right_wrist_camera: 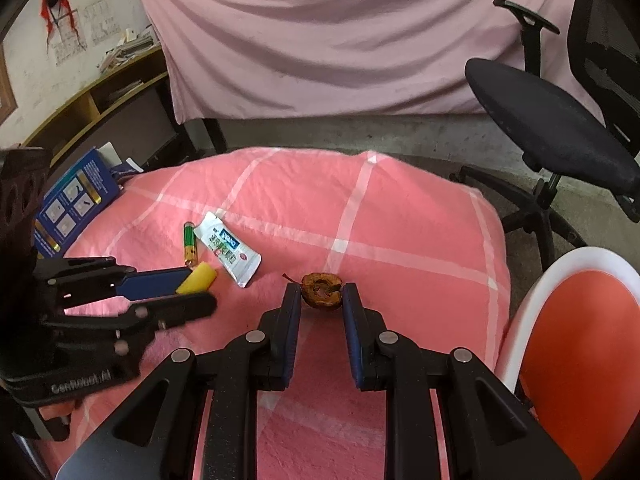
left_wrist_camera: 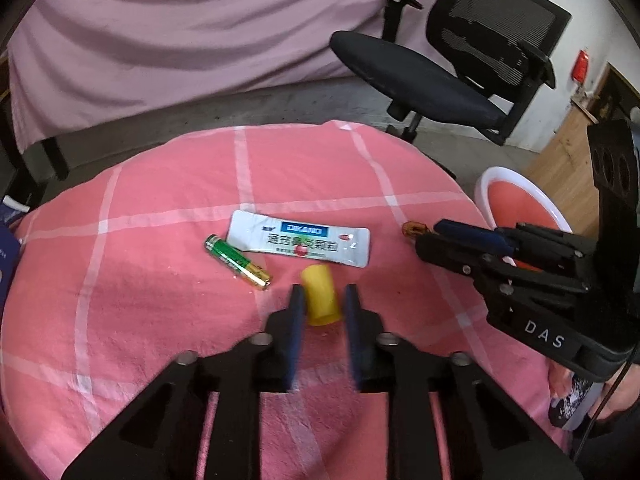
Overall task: Collect trash
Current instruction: 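Grasp the yellow cap with the left tool while the right tool grasps the brown dried fruit, then carry the yellow cap and dried fruit over the bucket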
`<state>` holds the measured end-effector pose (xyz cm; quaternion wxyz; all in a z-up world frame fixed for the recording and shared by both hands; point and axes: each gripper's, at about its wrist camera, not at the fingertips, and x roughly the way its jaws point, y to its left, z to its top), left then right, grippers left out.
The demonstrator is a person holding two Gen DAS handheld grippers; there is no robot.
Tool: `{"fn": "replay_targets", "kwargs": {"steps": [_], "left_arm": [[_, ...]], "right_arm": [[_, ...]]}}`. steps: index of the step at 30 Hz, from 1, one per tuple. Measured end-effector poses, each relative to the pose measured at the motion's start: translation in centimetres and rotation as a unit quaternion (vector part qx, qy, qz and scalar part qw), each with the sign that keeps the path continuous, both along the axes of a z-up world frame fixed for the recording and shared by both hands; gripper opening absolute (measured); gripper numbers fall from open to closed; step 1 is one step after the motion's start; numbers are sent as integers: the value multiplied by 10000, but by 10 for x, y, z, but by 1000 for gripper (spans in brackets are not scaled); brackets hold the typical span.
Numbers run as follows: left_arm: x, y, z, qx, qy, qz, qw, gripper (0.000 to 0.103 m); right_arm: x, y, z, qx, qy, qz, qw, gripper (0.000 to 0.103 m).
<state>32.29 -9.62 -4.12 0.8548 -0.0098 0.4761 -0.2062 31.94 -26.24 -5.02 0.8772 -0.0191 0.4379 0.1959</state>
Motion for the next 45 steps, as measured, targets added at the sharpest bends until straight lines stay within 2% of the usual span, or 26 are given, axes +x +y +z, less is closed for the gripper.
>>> {"fn": "replay_targets", "kwargs": {"steps": [5,8,12,16,19,23,28,31,35,39,45], "left_arm": [[-9,6,6,43,-175,99,9998,13],[-20,10,15,-24,-496,219,9985,13],[-39,14,37,-250,-1208,486,9912,13],[-60,12,61,-450,-1916,655,9782,13],[-79,1,83,-524,-2515,630,9644,13],[-102,-21,106,-550,-3215,484,9441,13],[-124,-52,125,-576,-3824,156,9221,13],[-129,-74,128,-586,-3999,-99,9146,13],[-131,-108,128,-610,-4056,-482,9107,13],[-130,-142,124,-644,-3946,-814,9130,13],[-120,-180,115,-650,-3603,-1151,9234,13]], "right_arm": [[-9,-2,7,2,-259,-6,9997,19],[-22,-3,19,38,-683,-31,9977,19],[-54,-11,42,204,-1671,-133,9856,19],[-95,-22,65,183,-2793,-347,9594,19],[-117,-31,82,144,-3443,-517,9373,19],[-136,-50,98,257,-3998,-883,9120,19],[-157,-79,112,351,-4531,-1486,8783,19],[-165,-98,116,320,-4660,-1806,8656,19],[-172,-125,115,314,-4620,-2189,8589,19],[-171,-150,110,306,-4400,-2551,8604,19],[-165,-175,100,277,-3901,-2977,8709,19]]}}
